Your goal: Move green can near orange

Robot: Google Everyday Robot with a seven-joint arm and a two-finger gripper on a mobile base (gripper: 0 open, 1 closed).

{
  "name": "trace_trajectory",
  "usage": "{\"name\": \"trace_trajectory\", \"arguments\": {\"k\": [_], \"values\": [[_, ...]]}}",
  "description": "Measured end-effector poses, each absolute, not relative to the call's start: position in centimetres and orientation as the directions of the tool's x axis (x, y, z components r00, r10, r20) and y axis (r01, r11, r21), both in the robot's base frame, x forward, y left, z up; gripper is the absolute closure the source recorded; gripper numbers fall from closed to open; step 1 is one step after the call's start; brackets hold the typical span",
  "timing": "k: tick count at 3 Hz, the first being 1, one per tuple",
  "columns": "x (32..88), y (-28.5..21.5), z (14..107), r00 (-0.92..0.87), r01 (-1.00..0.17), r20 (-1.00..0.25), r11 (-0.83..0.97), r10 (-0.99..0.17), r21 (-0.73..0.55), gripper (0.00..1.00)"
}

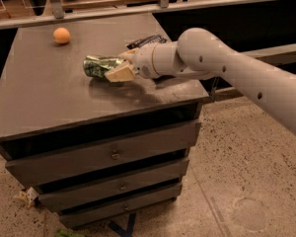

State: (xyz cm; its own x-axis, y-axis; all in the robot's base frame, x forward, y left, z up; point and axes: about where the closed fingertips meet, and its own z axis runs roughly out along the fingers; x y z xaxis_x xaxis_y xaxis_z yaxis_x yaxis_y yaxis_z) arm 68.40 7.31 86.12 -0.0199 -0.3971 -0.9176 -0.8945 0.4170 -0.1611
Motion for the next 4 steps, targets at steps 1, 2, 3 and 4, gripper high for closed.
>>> {"name": "trace_trajectory", "arguments": {"k": [1,2,3,4], "values": [[69.1,7.6,86.9,-0.005,-0.885,-0.924,0.431,-0.382,-0.174,1.0],[71.1,7.6,88.2,0.021,-0.864,-0.92,0.456,-0.391,-0.213,1.0],[73.8,7.2,88.4,0.018,-0.847,-0.907,0.476,-0.421,-0.238,1.0],[77.3,7.0,88.2,0.017,-0.825,-0.898,0.501,-0.44,-0.261,1.0]]}}
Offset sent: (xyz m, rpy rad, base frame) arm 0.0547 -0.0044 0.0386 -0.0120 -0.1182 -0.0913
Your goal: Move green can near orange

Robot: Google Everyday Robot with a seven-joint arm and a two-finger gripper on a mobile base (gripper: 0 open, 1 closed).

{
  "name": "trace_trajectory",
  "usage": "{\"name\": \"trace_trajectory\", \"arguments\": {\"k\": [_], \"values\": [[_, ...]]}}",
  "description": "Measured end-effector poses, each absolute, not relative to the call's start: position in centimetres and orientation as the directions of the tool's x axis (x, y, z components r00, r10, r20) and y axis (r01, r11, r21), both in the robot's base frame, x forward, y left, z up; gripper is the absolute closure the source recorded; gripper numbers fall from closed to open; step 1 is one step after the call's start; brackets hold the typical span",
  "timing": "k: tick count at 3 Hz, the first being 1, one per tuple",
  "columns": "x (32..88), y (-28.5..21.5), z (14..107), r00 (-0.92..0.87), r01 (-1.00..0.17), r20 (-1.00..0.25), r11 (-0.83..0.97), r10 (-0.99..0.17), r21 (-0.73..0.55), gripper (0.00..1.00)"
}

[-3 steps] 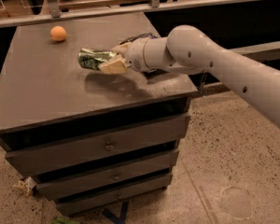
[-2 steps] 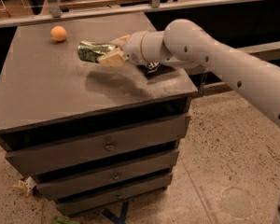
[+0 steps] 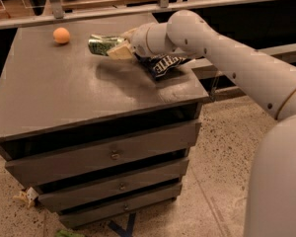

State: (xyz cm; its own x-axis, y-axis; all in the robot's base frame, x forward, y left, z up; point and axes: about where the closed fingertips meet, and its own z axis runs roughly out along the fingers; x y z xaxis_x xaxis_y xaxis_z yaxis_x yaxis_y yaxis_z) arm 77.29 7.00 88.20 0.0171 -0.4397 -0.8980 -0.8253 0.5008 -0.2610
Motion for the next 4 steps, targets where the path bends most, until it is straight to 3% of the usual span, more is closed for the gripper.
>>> {"name": "trace_trajectory", "arguments": {"k": [4], "values": [[86.7,10.8,89.0,0.086,-0.797,-0.882,0.499,-0.464,-0.34,1.0]]}}
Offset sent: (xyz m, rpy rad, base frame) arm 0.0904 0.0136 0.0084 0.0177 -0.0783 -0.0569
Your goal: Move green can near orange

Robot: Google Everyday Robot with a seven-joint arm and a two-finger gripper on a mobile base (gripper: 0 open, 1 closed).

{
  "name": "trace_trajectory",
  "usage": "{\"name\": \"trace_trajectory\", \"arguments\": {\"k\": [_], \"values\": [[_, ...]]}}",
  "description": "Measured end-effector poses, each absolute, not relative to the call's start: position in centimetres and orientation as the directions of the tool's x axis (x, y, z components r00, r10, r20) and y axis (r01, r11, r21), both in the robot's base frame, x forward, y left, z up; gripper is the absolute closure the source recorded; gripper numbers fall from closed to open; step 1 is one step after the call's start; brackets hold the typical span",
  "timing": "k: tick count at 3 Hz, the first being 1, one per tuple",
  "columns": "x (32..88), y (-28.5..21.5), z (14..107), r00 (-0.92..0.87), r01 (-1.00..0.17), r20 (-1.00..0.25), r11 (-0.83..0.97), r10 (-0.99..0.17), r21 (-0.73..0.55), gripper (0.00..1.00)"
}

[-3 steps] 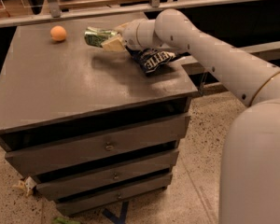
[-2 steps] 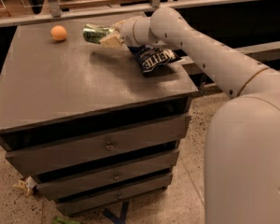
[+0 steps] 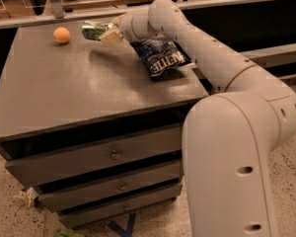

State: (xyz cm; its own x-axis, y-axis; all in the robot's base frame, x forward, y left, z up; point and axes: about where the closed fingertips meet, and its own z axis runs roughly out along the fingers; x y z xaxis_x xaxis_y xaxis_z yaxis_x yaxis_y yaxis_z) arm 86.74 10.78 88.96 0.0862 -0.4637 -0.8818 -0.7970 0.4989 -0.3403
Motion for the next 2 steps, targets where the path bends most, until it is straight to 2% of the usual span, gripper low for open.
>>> {"name": "trace_trajectory", "arguments": {"k": [2], "values": [[88.05,13.07,88.53,0.082,-0.801,-0.873,0.489,-0.481,-0.345,1.0]]}}
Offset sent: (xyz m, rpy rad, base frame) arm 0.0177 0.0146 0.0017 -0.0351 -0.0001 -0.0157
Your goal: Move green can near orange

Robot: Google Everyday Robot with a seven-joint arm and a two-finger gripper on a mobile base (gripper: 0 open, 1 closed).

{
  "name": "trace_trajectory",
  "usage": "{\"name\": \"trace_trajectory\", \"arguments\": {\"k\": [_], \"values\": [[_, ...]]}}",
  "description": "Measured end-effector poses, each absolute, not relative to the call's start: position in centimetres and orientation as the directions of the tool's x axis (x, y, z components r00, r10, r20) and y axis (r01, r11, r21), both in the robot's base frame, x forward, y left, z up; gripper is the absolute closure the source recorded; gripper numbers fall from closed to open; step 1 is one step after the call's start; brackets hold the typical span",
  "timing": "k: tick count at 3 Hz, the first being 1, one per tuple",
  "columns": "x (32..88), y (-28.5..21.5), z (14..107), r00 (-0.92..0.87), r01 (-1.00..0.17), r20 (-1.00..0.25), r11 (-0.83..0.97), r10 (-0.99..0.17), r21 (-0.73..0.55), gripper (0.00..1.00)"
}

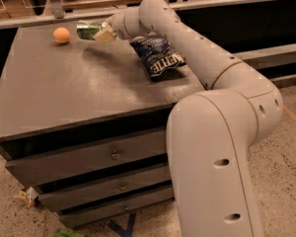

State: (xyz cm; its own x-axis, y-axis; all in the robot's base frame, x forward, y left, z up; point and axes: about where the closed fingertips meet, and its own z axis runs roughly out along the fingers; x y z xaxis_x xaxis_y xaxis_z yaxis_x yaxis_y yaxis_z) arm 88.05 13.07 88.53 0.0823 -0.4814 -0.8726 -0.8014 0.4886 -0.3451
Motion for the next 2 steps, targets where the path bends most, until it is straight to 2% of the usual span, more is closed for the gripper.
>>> {"name": "trace_trajectory", "arguments": {"k": [2], "values": [[88.02,14.61,87.38,0.074,-0.822,-0.878,0.47,-0.472,-0.322,1.0]]}}
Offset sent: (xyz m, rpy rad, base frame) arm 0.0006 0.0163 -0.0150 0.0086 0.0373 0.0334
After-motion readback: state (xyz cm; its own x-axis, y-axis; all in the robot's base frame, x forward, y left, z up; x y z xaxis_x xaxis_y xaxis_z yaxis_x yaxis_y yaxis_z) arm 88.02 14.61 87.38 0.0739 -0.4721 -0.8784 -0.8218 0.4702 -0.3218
